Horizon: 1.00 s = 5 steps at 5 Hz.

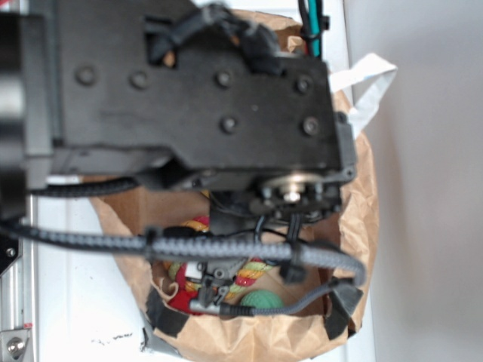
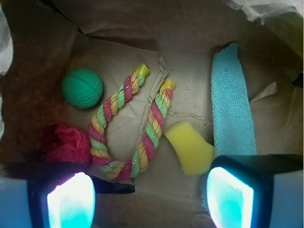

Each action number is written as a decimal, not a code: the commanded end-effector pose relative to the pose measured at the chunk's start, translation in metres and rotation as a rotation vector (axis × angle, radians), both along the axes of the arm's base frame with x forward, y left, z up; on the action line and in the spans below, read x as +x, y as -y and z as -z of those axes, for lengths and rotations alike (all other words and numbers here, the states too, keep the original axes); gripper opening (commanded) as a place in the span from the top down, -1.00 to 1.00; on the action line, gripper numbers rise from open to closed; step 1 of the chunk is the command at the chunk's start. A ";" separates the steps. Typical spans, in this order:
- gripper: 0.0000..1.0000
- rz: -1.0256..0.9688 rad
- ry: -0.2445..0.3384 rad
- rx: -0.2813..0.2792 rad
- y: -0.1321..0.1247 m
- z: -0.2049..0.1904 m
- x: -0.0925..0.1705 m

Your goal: Grab the green ball.

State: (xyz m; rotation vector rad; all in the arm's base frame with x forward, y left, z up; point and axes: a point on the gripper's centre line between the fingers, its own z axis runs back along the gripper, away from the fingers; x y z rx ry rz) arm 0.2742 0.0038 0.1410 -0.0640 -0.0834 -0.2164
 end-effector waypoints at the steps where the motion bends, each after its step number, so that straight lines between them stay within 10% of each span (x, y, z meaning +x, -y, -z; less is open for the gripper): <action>1: -1.00 0.479 0.043 0.083 0.008 0.015 0.021; 3: -1.00 0.979 0.068 0.133 0.017 0.029 0.010; 5: -1.00 1.348 0.185 -0.147 0.019 0.050 0.017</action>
